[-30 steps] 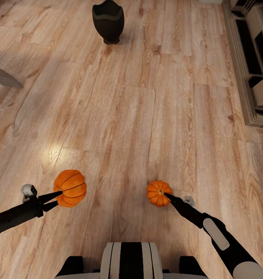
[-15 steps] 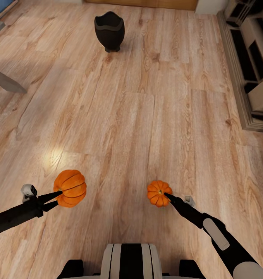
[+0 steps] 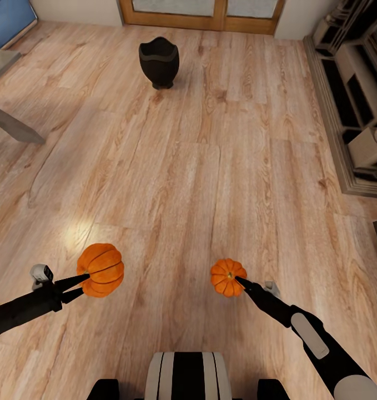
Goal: Place each of the two pumpkins and all three candles from the living room inside a cabinet in the living room (use any cabinet), then make sure every cabinet is closed, and position the cauldron so it is next to a table in the living room.
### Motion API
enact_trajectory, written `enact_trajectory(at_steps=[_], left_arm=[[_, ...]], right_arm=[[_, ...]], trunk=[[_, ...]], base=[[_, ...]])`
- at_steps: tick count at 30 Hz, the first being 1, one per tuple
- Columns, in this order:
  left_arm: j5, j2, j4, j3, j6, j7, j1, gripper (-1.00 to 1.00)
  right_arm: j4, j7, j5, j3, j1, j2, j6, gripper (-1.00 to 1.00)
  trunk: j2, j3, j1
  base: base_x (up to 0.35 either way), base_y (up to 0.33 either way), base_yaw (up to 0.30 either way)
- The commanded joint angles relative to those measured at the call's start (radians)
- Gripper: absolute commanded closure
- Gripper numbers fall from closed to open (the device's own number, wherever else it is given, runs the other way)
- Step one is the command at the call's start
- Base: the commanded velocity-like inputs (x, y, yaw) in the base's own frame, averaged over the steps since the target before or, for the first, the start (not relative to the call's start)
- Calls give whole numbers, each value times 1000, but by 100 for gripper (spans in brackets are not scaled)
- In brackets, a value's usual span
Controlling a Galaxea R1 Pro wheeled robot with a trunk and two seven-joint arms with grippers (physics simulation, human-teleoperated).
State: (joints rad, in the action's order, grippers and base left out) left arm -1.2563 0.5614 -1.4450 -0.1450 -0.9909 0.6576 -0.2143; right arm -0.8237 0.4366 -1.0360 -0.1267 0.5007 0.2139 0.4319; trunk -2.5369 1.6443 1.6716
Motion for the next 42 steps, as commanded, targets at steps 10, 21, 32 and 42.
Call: enact_trajectory(at_steps=[10,21,32,42], left_arm=[[0,0,0,-1,-5,2,0,100],[0,0,0,-1,-5,3,0,100],[-1,0,1,-1,-5,3,0,100],[0,-2,-2,1,-5,4,0,100]], right_arm=[[0,1,-9,-2,0,1,4,100],[0,0,-9,-4,0,1,4,100],[0,1,-9,-4,0,0,2,100],[0,2,-9,-5,0,0,4,100]], trunk=[[2,-38,-5],[5,-81,-10],[7,-123,-15],[10,-162,-19]], base=[[0,0,0],[0,0,0],[0,0,0],[0,0,0]])
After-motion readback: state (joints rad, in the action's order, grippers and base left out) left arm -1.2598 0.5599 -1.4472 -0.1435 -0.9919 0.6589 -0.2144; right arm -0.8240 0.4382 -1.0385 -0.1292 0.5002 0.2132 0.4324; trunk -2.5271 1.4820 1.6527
